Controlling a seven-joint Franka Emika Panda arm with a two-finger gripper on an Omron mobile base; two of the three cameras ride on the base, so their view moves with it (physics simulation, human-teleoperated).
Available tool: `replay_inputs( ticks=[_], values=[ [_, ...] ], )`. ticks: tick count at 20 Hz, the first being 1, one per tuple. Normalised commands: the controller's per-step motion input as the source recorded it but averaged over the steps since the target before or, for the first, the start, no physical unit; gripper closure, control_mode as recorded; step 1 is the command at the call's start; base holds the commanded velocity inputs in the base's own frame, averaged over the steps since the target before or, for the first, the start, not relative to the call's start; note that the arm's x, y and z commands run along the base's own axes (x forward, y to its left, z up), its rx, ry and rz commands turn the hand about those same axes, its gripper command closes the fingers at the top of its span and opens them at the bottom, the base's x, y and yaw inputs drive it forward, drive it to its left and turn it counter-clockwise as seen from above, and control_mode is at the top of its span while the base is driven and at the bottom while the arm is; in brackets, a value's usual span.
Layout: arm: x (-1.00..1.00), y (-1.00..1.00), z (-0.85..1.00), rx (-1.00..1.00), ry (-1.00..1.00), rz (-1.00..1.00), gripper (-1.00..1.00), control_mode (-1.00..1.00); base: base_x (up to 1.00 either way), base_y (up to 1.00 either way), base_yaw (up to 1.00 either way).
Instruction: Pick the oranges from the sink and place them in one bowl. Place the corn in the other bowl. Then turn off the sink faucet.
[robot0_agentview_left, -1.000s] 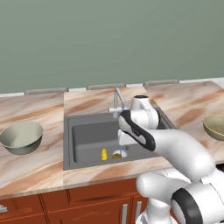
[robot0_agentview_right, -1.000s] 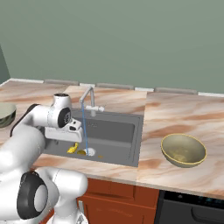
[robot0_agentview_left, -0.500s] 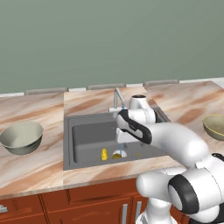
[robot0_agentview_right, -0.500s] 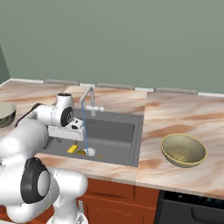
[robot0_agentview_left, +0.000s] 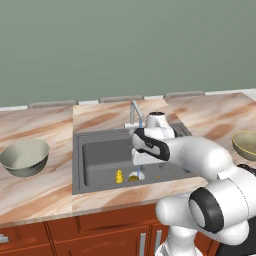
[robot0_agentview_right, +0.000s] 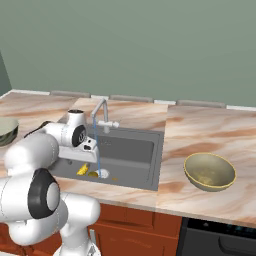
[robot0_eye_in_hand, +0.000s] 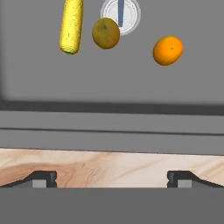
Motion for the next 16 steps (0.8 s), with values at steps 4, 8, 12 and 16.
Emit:
replay_inputs(
  ticks=[4, 8, 12, 16],
  values=[
    [0.13, 0.0, -0.26, 0.0, 0.0, 0.0, -1.0, -1.0, 0.0, 0.0, 0.0],
    [0.17, 0.0, -0.23, 0.0, 0.0, 0.0, -1.0, -1.0, 0.0, 0.0, 0.0],
    [0.2, 0.0, -0.16, 0.0, 0.0, 0.0, -1.0, -1.0, 0.0, 0.0, 0.0],
    [0.23, 0.0, -0.13, 0.0, 0.0, 0.0, -1.0, -1.0, 0.0, 0.0, 0.0]
  ],
)
